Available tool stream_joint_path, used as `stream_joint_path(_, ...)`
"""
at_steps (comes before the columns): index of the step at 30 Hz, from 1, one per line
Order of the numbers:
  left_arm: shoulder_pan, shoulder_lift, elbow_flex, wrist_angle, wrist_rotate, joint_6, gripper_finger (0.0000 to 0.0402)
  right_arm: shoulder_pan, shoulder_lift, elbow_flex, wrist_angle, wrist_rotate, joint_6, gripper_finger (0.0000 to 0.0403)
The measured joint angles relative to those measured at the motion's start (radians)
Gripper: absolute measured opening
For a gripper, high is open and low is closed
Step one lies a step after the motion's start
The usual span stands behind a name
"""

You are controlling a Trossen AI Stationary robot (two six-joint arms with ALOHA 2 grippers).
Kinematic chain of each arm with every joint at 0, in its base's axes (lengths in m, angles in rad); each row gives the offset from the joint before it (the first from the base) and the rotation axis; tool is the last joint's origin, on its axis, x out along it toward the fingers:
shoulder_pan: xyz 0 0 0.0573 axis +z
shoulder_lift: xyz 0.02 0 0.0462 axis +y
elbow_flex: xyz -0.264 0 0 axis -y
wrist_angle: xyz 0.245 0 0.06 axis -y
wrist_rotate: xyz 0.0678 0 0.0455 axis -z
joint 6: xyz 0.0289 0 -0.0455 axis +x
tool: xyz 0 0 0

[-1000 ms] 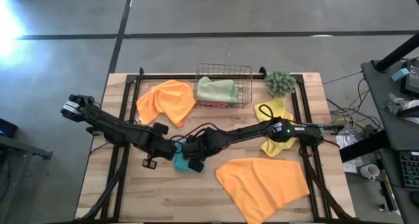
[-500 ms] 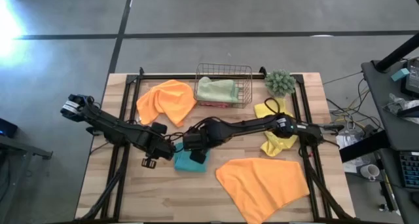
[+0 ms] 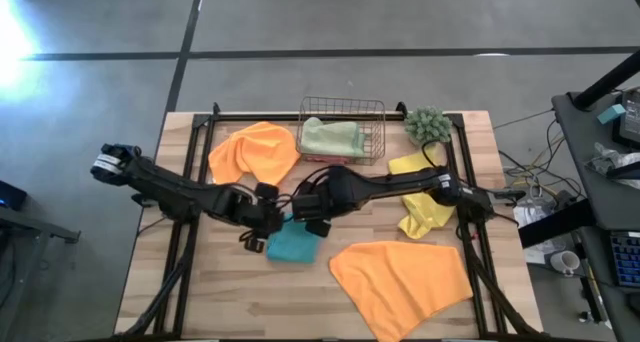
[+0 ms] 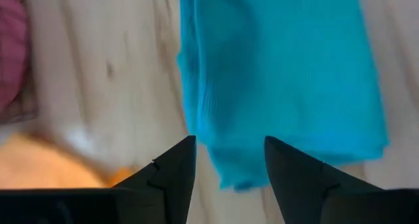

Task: Fold microfiber towels
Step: Fold the blue microfiber cloth

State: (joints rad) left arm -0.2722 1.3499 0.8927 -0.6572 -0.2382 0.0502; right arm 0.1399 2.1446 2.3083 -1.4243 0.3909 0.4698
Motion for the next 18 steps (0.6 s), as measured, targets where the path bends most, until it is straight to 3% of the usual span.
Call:
stream_joint_path(5, 0.091, 0.009, -0.029, 0.12, 0.107, 0.011, 0.0166, -0.02, -0.047, -0.03, -0.044, 0.037, -0.003, 0.0157)
stream_joint_path(8, 0.153, 0.01, -0.036, 0.134, 0.144, 0.02, 0.0167, -0.028, -0.084, -0.06, -0.046, 0.056, -0.01, 0.0155)
stream_joint_path(12, 0.226, 0.01, -0.047, 0.149, 0.264, 0.024, 0.0167, -0.046, -0.13, -0.114, -0.044, 0.058, -0.01, 0.015)
stream_joint_path(15, 0.254, 0.01, -0.077, 0.217, 0.349, 0.019, 0.0167, -0.056, -0.159, -0.157, -0.037, 0.058, -0.01, 0.0146)
stream_joint_path(18, 0.263, 0.01, -0.114, 0.279, 0.365, 0.017, 0.0167, -0.066, -0.192, -0.213, -0.024, 0.058, -0.011, 0.0142)
